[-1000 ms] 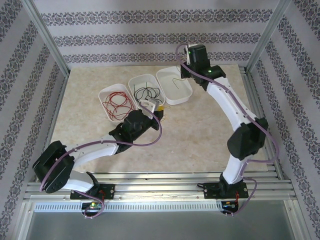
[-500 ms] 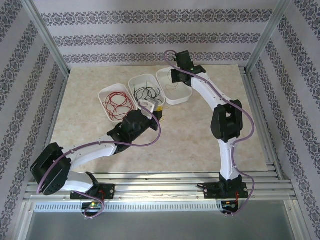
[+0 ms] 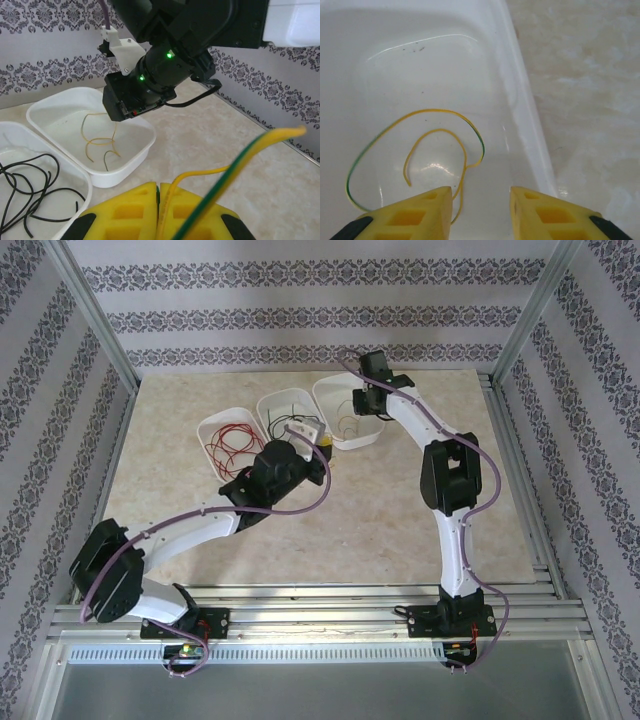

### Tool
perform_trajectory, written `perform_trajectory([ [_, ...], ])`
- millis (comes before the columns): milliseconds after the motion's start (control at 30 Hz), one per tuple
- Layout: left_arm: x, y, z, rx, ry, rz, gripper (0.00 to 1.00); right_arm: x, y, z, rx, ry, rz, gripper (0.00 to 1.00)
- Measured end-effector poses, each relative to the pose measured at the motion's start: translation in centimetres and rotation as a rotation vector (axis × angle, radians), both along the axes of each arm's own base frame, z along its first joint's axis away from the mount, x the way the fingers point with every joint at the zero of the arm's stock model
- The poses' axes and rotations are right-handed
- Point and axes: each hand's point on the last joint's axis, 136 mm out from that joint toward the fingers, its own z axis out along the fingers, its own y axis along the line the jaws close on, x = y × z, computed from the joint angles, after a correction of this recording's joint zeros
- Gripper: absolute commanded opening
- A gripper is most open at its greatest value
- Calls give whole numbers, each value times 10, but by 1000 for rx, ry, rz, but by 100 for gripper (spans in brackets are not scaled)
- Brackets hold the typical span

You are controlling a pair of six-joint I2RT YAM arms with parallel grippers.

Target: Untangle the cables

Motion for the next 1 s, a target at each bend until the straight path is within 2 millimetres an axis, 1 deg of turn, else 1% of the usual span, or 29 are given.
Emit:
perform_trajectory([
  [100, 11, -4, -5, 1, 38, 0, 0, -6, -7, 1, 6, 10, -8, 40],
  [167, 20, -5, -10, 0, 68, 1, 0, -10, -10, 9, 11, 5, -12, 42],
  [267, 35, -6, -13, -11, 108, 5, 0, -23, -18, 30, 38, -21, -29, 48],
  [333, 45, -7, -11, -23, 125, 7, 0, -36, -23, 48, 69, -49, -40, 51],
  [433, 62, -11, -7, -44, 143, 7, 0, -51, -37, 72, 113, -93, -70, 53],
  [467, 67, -13, -7, -50, 150, 5, 0, -56, -42, 78, 125, -107, -80, 56],
  [567, 85, -21, -8, -71, 171, -4, 0, -71, -55, 90, 147, -134, -109, 57],
  [700, 114, -32, -16, -103, 213, -18, 0, -99, -60, 95, 167, -148, -123, 59],
  [833, 144, -40, -35, -120, 264, -20, 0, -128, -66, 102, 183, -163, -133, 66],
  [1000, 172, -52, -58, -116, 318, -24, 1, -159, -73, 118, 202, -209, -144, 69],
])
